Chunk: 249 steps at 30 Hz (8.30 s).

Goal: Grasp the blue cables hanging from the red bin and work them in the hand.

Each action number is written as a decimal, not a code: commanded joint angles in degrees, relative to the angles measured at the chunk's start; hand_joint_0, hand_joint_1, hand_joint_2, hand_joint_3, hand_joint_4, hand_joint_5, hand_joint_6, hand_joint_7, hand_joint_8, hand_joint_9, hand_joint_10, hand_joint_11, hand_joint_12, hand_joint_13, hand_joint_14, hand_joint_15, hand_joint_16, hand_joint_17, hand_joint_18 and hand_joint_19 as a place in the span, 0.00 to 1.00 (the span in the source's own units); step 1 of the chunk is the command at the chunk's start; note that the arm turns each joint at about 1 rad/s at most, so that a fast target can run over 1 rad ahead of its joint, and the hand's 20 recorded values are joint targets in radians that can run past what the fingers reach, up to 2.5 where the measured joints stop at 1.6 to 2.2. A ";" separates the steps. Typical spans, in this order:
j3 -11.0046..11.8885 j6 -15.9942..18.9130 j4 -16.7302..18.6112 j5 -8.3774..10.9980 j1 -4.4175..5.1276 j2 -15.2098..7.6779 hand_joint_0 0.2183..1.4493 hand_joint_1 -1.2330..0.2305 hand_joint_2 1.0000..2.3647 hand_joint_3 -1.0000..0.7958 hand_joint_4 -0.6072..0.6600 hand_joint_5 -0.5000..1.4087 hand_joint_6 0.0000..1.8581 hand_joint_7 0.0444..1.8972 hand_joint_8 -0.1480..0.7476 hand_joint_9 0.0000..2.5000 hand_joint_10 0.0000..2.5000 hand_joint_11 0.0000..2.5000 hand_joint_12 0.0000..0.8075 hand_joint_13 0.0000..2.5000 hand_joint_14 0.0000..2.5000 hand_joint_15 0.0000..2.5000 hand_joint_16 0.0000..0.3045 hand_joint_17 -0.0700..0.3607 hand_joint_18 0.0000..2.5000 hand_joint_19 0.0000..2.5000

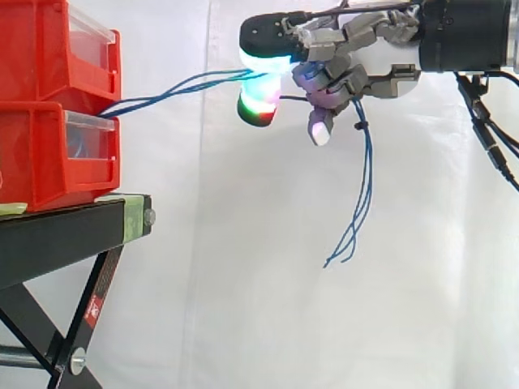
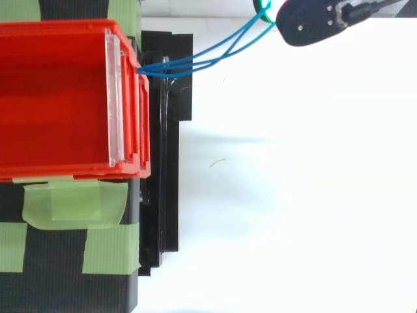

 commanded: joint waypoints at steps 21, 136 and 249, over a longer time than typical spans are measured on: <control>-0.06 -5.62 3.16 -3.17 -0.30 0.00 0.47 0.42 0.00 0.00 0.61 0.58 0.03 0.73 0.56 0.37 1.00 1.00 0.58 0.44 1.00 0.66 0.16 0.42 0.49 0.22; 0.03 -5.80 6.24 -0.45 1.81 -2.81 0.49 0.36 0.00 0.08 0.69 0.44 0.15 0.68 0.61 0.28 1.00 1.00 0.61 0.40 1.00 0.66 0.17 0.43 0.47 0.23; -0.06 -10.54 5.19 1.84 1.55 -3.08 0.45 0.43 0.00 0.04 0.65 0.53 0.17 0.70 0.61 0.37 1.00 1.00 0.61 0.45 1.00 0.64 0.18 0.45 0.52 0.19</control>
